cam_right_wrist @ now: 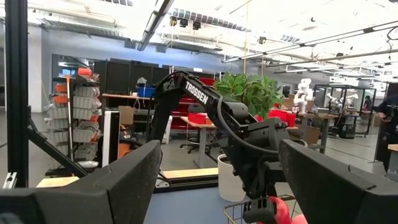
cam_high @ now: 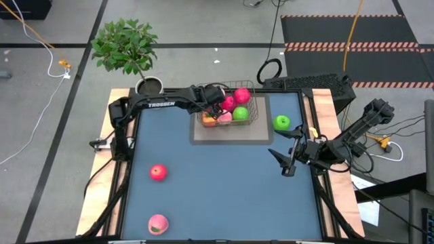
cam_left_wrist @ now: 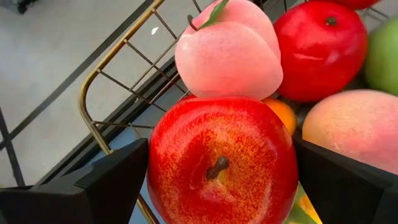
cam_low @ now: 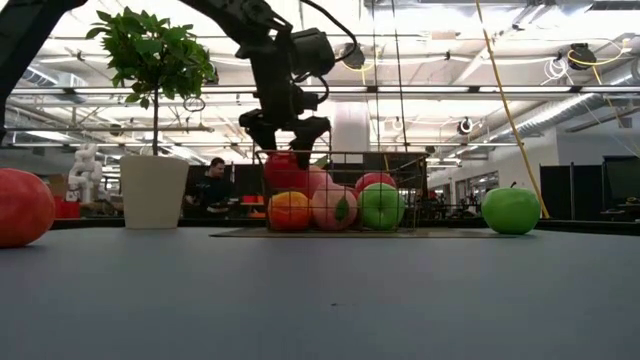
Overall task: Build produce basket
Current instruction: Put the red apple into the wire basket
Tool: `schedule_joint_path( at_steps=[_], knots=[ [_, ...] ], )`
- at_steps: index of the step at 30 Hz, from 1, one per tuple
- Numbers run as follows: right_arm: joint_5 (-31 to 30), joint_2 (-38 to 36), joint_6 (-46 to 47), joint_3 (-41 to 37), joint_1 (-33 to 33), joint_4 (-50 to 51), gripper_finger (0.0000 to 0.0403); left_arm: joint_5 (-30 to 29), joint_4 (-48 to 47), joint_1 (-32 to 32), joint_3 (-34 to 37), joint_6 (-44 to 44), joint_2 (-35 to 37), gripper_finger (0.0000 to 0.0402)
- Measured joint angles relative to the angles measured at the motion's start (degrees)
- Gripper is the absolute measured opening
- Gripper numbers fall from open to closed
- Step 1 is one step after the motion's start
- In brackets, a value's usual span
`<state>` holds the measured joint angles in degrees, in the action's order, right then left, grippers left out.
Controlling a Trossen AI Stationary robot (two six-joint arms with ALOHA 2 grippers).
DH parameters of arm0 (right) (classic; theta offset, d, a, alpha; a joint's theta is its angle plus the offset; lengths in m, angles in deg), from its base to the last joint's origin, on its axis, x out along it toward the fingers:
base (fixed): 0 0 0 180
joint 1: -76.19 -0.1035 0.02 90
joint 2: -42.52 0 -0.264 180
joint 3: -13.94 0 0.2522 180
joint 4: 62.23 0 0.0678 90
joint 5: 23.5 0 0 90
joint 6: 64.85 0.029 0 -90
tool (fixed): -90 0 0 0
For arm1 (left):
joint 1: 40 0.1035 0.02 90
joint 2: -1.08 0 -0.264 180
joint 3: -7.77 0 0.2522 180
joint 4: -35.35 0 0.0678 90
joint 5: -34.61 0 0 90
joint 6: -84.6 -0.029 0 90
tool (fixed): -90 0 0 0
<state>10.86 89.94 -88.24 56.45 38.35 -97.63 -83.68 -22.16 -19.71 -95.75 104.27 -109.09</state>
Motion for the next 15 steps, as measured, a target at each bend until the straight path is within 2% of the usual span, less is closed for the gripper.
schedule_joint_path(
  at_steps=[11,15],
  knots=[
    [0.0,0.0,0.0,0.0,0.0,0.2,0.032,0.0,0.4,-4.6,-1.8,-3.5,0.7,0.0379],
    [0.0,0.0,0.0,0.0,0.0,0.2,0.032,-0.1,-0.2,-6.4,-1.8,-1.5,0.7,0.0379]
  ],
)
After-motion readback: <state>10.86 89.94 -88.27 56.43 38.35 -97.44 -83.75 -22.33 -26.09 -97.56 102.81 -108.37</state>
